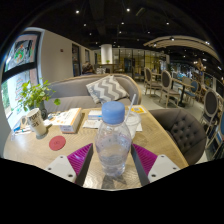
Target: Pour water
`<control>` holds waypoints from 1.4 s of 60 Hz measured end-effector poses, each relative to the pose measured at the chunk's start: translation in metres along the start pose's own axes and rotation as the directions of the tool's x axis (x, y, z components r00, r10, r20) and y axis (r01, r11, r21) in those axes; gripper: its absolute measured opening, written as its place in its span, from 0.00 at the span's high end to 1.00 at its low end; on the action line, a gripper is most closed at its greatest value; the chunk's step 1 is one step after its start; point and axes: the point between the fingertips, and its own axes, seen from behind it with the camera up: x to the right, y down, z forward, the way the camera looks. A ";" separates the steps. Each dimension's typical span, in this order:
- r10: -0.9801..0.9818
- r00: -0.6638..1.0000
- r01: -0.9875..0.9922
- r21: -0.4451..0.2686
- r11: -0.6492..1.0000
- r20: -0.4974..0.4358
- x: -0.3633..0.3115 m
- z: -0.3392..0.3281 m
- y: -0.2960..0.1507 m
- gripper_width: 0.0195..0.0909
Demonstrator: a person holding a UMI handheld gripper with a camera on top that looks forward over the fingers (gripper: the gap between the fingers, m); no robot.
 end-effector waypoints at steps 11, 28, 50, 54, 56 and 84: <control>-0.002 1.000 0.003 0.041 0.999 -0.017 0.003 0.011 -0.006 0.58; -0.048 0.998 0.050 0.042 0.998 -0.041 0.002 0.014 -0.008 0.77; -0.178 0.964 0.191 0.045 0.981 -0.198 -0.010 0.005 -0.067 0.77; -0.240 0.937 0.261 0.050 0.964 -0.252 -0.020 0.001 -0.095 0.77; -0.275 0.921 0.300 0.052 0.953 -0.277 -0.028 -0.001 -0.110 0.77; -0.874 0.221 0.926 -0.189 0.328 -0.433 -0.224 0.051 -0.219 0.77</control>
